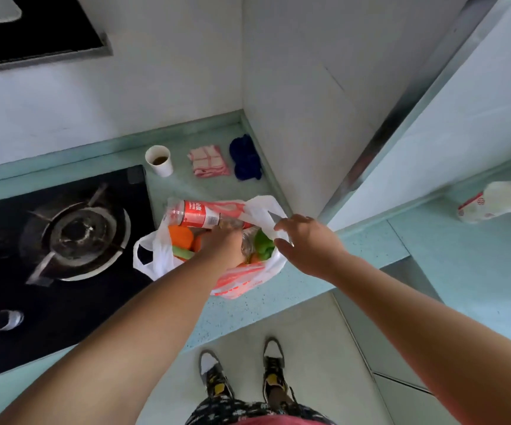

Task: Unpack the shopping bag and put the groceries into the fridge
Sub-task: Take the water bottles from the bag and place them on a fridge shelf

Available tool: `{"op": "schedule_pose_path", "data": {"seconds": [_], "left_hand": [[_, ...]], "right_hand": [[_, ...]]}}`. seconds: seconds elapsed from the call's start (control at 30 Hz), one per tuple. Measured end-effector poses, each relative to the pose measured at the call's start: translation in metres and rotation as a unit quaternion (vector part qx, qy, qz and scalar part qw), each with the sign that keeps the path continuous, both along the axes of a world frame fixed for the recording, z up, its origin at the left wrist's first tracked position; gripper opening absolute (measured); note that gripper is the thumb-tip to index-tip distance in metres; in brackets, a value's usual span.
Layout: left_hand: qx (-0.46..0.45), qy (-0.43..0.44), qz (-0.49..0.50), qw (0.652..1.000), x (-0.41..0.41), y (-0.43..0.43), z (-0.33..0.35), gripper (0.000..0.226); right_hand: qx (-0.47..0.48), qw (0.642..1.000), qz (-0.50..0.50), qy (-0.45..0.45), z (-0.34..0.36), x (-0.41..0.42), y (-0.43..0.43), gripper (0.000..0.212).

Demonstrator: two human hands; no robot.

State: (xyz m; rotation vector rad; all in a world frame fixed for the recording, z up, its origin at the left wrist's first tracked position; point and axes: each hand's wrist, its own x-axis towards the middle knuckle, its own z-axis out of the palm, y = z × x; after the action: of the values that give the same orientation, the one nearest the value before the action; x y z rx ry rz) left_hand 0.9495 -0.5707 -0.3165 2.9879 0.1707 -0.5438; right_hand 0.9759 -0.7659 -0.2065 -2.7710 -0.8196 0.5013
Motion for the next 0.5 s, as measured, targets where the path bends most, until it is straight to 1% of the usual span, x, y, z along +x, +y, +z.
{"op": "schedule_pose_path", "data": {"seconds": [0.1, 0.23, 0.33, 0.5], "left_hand": [[0.041, 0.024, -0.017, 0.999, 0.005, -0.007, -0.012, 0.060], [0.052, 0.021, -0.019, 0.998, 0.006, -0.004, -0.014, 0.054], [0.032, 0.016, -0.026, 0.999, -0.002, 0.006, -0.003, 0.054], [0.007, 0.038, -0.021, 0.999, -0.021, 0.034, 0.033, 0.065]], "right_hand": [[-0.001, 1.000, -0.019, -0.005, -0.004, -0.001, -0.002, 0.037], [0.005, 1.000, -0.029, -0.008, -0.007, -0.002, -0.002, 0.038], [0.011, 1.000, -0.022, -0.007, -0.006, 0.001, 0.004, 0.037], [0.016, 1.000, 0.002, 0.000, 0.002, 0.011, 0.026, 0.038]]}}
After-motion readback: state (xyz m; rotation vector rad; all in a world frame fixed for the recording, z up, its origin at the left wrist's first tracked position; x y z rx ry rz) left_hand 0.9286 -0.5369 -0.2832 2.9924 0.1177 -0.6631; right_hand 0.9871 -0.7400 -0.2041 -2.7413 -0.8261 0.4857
